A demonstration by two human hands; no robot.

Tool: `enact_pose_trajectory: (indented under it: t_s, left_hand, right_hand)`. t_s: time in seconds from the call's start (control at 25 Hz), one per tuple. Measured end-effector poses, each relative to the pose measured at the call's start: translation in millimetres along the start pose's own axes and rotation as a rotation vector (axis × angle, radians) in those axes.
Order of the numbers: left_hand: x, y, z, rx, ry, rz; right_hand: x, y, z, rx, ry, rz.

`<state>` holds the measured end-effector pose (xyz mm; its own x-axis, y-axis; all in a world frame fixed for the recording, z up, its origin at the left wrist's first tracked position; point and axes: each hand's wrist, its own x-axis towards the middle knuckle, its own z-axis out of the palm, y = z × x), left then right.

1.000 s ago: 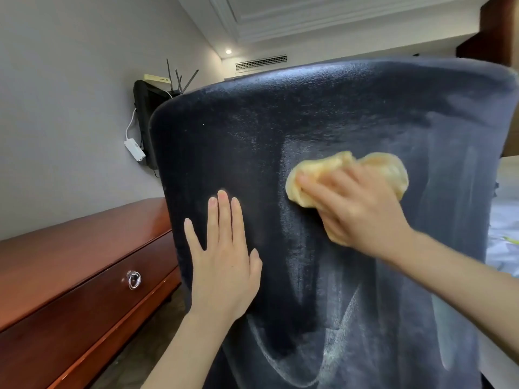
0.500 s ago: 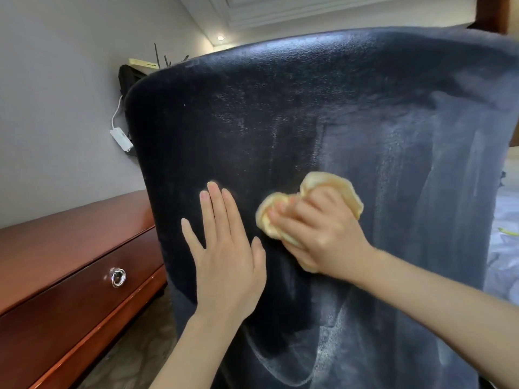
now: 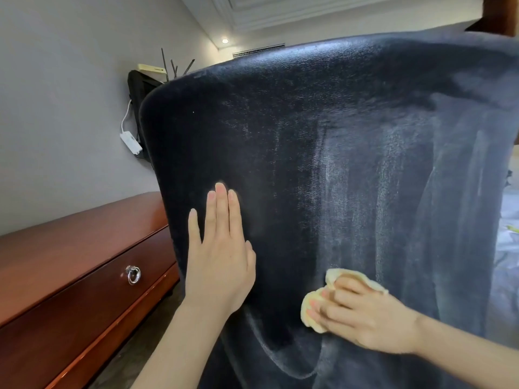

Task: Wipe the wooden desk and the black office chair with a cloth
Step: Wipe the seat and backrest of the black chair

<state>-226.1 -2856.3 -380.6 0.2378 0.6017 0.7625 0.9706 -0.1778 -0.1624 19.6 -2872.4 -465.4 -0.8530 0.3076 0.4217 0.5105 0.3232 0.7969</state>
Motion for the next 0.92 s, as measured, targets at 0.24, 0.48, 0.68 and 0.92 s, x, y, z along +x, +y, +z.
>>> enact_pose_trajectory:
  t_s: [0.24, 0.48, 0.68, 0.92]
  left_hand:
    - [0, -4, 6, -0.101, 0.058, -0.012]
    - [6, -10, 19, -0.247, 0.044, -0.040]
    - [11, -28, 25, -0.507, 0.030, -0.130]
    - [-7, -12, 32, -0.596, -0.015, -0.122]
  right_hand:
    - [35, 88, -51, -0.063, 0.354, 0.284]
    - [123, 128, -78, -0.176, 0.659, 0.453]
    - [152, 99, -69, -0.122, 0.521, 0.443]
    - [101, 20, -30, -0.104, 0.182, 0.261]
